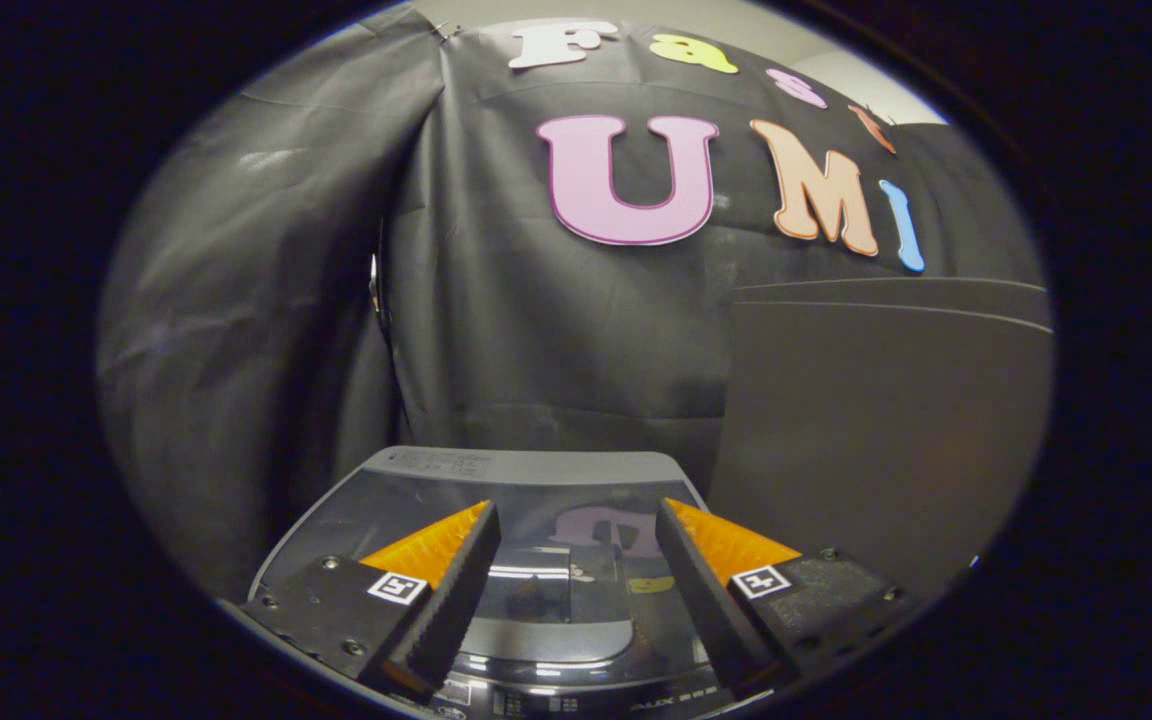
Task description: Put the clothes into the washing machine and then close the washing machine lid.
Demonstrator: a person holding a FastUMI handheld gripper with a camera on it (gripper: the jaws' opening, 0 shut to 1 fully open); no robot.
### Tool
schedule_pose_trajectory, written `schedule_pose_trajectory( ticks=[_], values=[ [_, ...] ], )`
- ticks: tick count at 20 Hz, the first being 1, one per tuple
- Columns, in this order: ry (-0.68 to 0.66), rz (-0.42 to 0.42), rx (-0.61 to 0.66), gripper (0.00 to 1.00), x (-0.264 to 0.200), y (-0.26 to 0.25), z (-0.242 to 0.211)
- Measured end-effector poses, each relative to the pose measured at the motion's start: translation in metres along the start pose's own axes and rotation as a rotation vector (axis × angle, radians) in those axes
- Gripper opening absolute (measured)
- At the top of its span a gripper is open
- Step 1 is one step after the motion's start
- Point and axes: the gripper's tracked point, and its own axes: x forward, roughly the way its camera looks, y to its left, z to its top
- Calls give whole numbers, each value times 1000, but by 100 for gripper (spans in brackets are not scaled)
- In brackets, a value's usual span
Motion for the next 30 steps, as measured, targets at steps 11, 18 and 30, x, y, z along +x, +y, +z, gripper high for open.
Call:
schedule_pose_trajectory(
  ticks=[11, 18, 30],
  values=[
    [11, 38, -40, 95, -80, -9, 19],
    [-35, 102, 20, 95, -140, -19, 48],
    [-60, 47, 27, 95, -218, -86, 73]
  ],
)
